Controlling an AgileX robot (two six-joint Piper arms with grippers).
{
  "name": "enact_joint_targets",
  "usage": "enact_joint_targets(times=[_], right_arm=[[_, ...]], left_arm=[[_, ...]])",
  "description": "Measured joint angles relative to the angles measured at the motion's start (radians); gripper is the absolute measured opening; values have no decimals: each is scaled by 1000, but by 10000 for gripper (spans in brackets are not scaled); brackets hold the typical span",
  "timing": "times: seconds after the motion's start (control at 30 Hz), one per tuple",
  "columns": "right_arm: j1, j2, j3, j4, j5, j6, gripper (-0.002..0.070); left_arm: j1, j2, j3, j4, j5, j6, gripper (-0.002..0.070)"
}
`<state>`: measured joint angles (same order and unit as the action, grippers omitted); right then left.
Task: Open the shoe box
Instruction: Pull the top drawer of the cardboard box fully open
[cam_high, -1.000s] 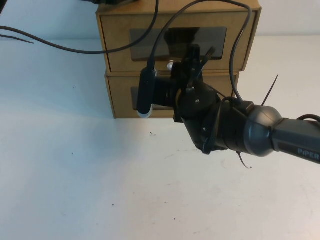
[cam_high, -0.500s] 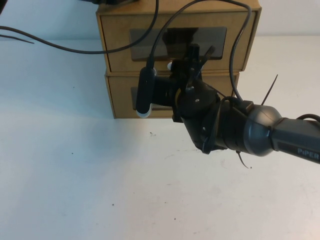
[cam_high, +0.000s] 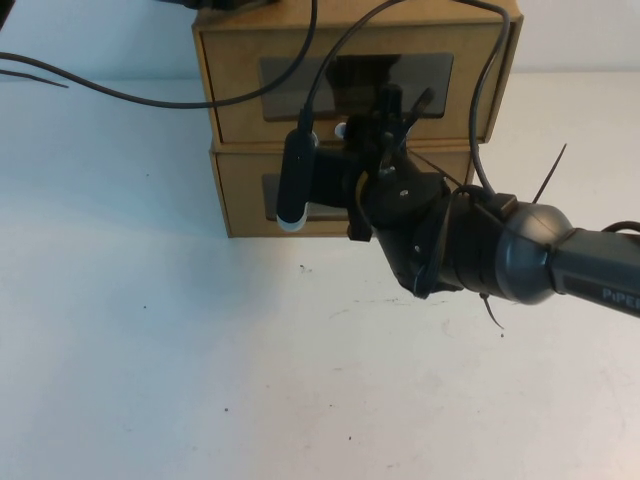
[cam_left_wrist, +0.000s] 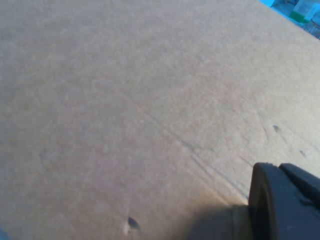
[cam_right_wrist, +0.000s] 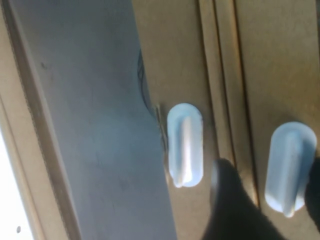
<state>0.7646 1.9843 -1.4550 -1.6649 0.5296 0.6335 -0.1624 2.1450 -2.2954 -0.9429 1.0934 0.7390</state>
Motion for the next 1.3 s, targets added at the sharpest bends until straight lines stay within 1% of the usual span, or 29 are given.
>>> enact_joint_targets(times=[0.1, 0.2, 0.27, 0.37, 0.43, 0.63, 0.77, 1.0, 1.3], right_arm=[[-6, 0, -1, -6, -17, 0, 265], [-8, -2, -5, -9, -23, 0, 216], [-8, 0, -14, -11, -19, 0, 159], [-8, 10, -19, -15, -12, 0, 48], [-8, 14, -20, -24, 0, 4, 20], [-8, 16, -23, -32, 5, 22, 13], [-8, 16, -23, -32, 5, 23, 13], [-8, 16, -23, -32, 5, 23, 13], [-7, 17, -16, -25, 7, 25, 13]], left_arm=[[0, 0, 0, 0, 0, 0, -6], [0, 0, 0, 0, 0, 0, -6], [0, 0, 0, 0, 0, 0, -5], [0, 0, 0, -2, 6, 0, -5], [0, 0, 0, -8, 18, 9, -5], [-3, 5, 0, -67, 64, 71, -6], [-16, 11, -8, -60, 42, 78, -6], [-40, 13, -12, 3, 1, 63, -6], [-41, 41, -29, -12, 0, 49, -6]])
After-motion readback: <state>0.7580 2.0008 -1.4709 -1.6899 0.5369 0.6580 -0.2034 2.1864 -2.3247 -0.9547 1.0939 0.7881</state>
